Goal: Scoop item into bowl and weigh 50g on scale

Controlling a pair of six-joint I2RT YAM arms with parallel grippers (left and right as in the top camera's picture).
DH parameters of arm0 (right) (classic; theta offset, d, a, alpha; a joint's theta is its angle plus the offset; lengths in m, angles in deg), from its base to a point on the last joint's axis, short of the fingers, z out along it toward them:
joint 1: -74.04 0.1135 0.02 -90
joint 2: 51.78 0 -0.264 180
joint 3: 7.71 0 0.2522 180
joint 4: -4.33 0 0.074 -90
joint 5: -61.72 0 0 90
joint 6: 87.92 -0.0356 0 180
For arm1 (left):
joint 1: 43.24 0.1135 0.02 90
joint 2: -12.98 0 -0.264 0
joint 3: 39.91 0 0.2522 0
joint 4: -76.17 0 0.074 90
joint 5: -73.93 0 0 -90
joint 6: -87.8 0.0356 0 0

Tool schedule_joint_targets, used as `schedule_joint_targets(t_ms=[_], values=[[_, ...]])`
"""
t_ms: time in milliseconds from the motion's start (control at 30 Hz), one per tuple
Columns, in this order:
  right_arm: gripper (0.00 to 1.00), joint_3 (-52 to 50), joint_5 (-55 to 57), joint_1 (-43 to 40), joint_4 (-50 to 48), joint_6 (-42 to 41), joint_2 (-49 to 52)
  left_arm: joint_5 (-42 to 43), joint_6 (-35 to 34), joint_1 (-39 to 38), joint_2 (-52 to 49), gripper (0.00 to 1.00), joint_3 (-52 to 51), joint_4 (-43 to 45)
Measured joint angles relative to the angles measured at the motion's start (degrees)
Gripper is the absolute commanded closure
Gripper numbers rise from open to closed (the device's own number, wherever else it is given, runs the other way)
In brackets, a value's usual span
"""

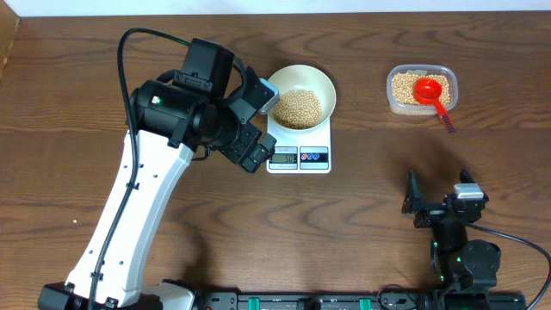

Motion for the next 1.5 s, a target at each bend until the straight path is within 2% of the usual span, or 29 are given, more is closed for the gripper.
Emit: schedule_joint_targets(t_ms=[933,1233,1500], values=[[0.01,0.0,0.0,0.0,0.0,0.0,0.0,0.0,0.0,-0.02,1.6,0.02,0.0,0.02],[0.01,0.0,-0.02,0.0,0.0,0.0,0.0,-0.31,0.0,0.0,16.57,0.02,-0.02,3.54],[0.01,0.0,0.0,0.0,-0.02,0.0,0.0,-2.89,0.0,0.87,28.13,0.02,-3.74,13.99]])
